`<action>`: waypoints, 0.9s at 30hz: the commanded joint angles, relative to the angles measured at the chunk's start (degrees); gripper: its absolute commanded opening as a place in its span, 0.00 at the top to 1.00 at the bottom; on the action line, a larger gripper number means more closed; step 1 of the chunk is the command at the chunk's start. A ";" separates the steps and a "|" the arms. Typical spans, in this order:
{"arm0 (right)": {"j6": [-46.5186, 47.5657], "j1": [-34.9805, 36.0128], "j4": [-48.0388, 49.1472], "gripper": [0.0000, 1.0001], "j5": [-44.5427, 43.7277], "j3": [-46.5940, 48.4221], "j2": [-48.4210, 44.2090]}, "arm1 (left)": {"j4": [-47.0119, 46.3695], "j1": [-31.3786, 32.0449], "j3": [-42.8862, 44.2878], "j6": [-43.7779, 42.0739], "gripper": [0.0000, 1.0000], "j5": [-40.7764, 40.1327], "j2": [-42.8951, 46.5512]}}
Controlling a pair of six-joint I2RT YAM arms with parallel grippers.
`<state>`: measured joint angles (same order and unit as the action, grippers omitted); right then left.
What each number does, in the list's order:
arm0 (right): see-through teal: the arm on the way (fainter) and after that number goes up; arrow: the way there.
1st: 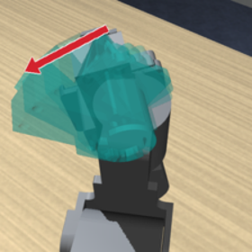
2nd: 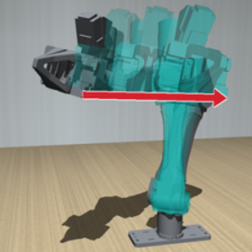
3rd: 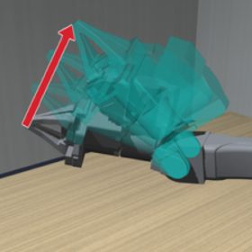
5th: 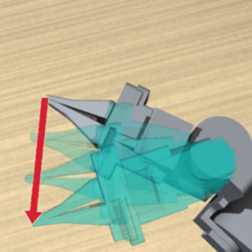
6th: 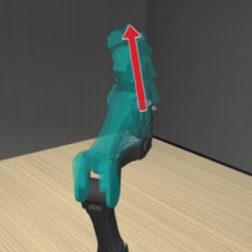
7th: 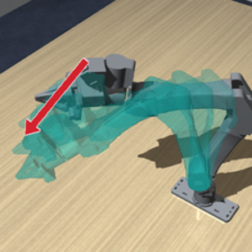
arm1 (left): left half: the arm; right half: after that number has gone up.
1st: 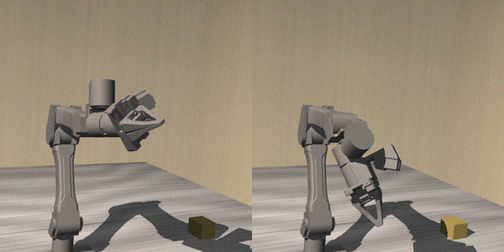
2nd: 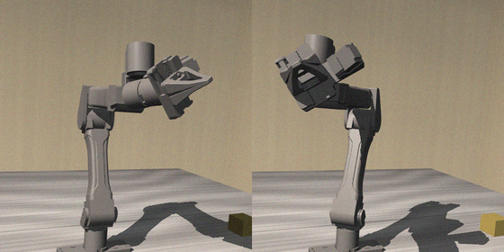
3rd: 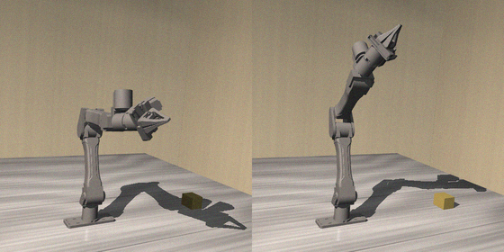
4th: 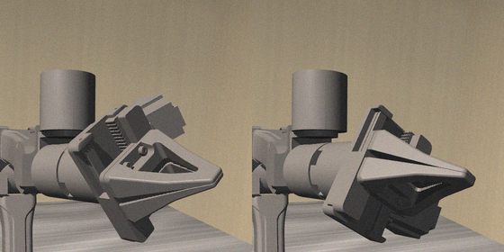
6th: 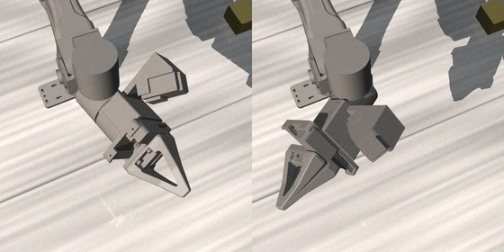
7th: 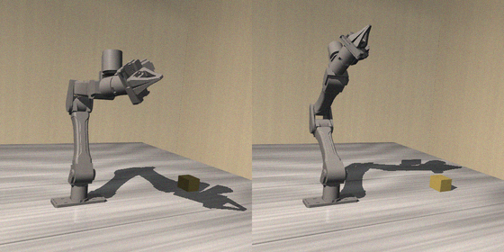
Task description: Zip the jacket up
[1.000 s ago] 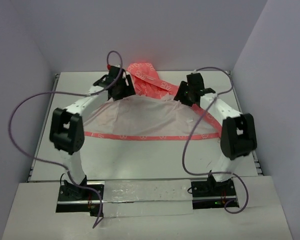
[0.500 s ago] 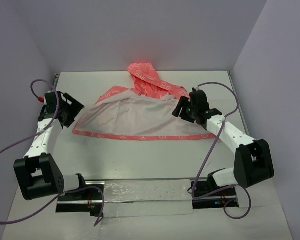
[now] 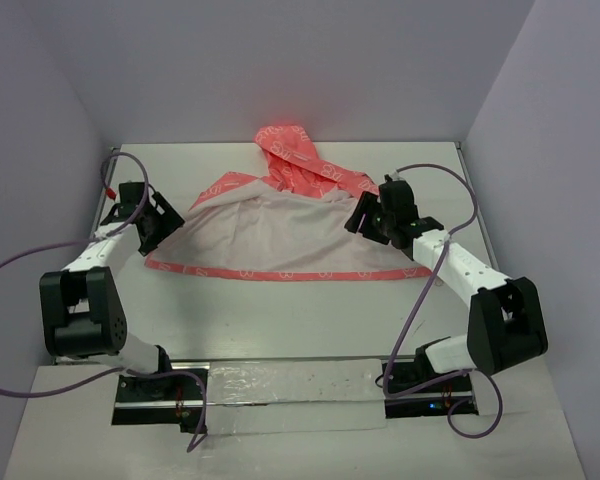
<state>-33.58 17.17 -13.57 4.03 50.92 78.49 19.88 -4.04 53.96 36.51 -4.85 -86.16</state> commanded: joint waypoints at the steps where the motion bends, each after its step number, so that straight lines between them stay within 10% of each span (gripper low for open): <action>1: -0.28 0.06 3.31 0.34 -0.75 -1.03 0.82 | -3.35 1.38 1.78 -3.06 0.07 -6.67 -1.00; 12: 1.41 0.18 0.95 0.31 -3.79 1.16 6.21 | -7.34 2.54 4.78 -1.62 0.19 -9.27 -9.43; 14: 1.45 0.15 0.83 0.31 -3.76 1.41 6.50 | -7.36 2.72 5.51 -1.84 0.40 -9.20 -10.57; 16: 1.26 0.15 1.46 0.32 -3.33 1.11 6.43 | -5.97 2.98 6.77 -1.12 0.92 -10.48 -11.15; 17: 1.05 0.15 1.54 0.32 -3.34 1.12 6.51 | -5.13 3.00 7.77 -0.54 1.00 -10.96 -11.21; 27: 0.20 0.23 0.44 0.32 -4.29 1.37 6.31 | 4.32 23.16 12.17 -2.61 1.00 -23.65 -1.84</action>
<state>-33.19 17.17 -13.28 1.55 50.63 85.67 19.11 8.72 61.13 35.27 -19.79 -93.56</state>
